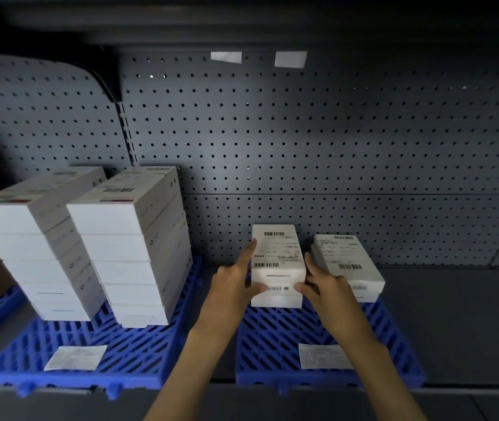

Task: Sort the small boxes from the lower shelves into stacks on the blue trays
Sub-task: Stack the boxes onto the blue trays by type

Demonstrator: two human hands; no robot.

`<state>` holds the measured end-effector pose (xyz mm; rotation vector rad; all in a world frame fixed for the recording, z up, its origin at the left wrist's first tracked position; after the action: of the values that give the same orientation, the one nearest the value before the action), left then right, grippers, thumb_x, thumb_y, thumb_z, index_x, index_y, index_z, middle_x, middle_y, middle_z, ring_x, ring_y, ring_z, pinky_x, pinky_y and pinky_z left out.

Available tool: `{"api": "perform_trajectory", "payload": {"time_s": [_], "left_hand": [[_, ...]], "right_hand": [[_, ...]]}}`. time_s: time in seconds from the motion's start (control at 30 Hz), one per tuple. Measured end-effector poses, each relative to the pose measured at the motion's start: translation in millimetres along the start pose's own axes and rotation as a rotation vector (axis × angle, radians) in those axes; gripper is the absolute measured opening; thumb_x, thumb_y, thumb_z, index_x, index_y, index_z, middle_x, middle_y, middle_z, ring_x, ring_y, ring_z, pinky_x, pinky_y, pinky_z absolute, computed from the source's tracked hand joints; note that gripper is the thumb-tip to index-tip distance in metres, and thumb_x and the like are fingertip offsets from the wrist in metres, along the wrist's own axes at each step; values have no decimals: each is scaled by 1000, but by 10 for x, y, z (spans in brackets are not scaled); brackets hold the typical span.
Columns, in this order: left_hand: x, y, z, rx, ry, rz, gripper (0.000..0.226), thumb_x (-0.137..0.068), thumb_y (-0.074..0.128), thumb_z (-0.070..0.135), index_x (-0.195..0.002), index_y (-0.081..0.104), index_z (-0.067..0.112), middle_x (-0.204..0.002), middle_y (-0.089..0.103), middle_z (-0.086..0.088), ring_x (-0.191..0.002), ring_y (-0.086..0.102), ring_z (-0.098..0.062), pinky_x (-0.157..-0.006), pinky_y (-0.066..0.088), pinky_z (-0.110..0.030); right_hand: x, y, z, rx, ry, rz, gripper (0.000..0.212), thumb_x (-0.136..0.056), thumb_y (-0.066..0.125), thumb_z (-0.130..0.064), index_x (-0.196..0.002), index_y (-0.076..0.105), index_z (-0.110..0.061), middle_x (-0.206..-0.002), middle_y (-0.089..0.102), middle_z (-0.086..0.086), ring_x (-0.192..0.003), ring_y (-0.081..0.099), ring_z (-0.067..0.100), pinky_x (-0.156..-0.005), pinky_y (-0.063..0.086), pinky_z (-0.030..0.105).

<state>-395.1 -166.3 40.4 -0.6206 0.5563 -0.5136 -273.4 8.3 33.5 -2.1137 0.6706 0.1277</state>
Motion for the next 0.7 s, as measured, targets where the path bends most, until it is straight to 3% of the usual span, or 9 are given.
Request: {"api": "perform_trajectory", "payload": {"time_s": [0.07,0.13,0.2,0.33,0.53,0.7], "left_hand": [[74,38,-39,68,-46,38,99,-82,84,19,-157,25,44,-117,71,6,-104,69,-8,-92,58,-27],[135,102,-102,141,-107,56,92,-82,85,22,-155,32,38,-114,73,8,-101,69,-5,-90,58,-25],[167,176,-174,135,-124,68,75,-80,86,25,-146,51,29,-114,76,7,-98,71,-3,-86,61,-29],[230,223,-197,126,-127,104,39,-82,85,26,-120,75,21,-108,77,8,-92,70,1,-82,59,-21],[264,215,-254,142,-115,110,25,-82,84,33,-103,81,21,-88,76,15,-77,69,3,-72,60,-31],[268,217,-276,87,-51,104,28,-86,78,38,-102,79,15,-86,76,12,-75,69,2,-68,59,-29]], "right_hand": [[65,56,25,-103,25,2,60,-96,70,-22,-151,47,-24,-119,74,-5,-113,66,11,-101,53,31],[137,124,59,-136,39,13,33,-96,70,-20,-129,68,-24,-111,76,-11,-105,67,3,-98,54,29],[175,177,107,-133,78,25,16,-96,70,-21,-111,75,-21,-100,76,-12,-96,67,2,-91,57,31],[186,205,152,-140,96,37,11,-95,70,-22,-105,77,-22,-92,76,-12,-91,68,3,-85,57,25],[170,166,176,-132,116,59,12,-93,73,-23,-82,77,-20,-69,71,-10,-71,66,8,-68,54,25],[168,192,204,-113,121,50,13,-94,73,-24,-83,78,-20,-73,72,-8,-78,65,10,-77,56,31]]}}
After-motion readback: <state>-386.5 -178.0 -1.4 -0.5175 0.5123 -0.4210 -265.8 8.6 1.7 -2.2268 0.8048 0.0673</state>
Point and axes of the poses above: each hand's wrist, its own x-axis away from the middle knuckle, its own y-axis out of the palm, z = x × y, the point moved 3 cm from there along -x, towards the middle knuckle
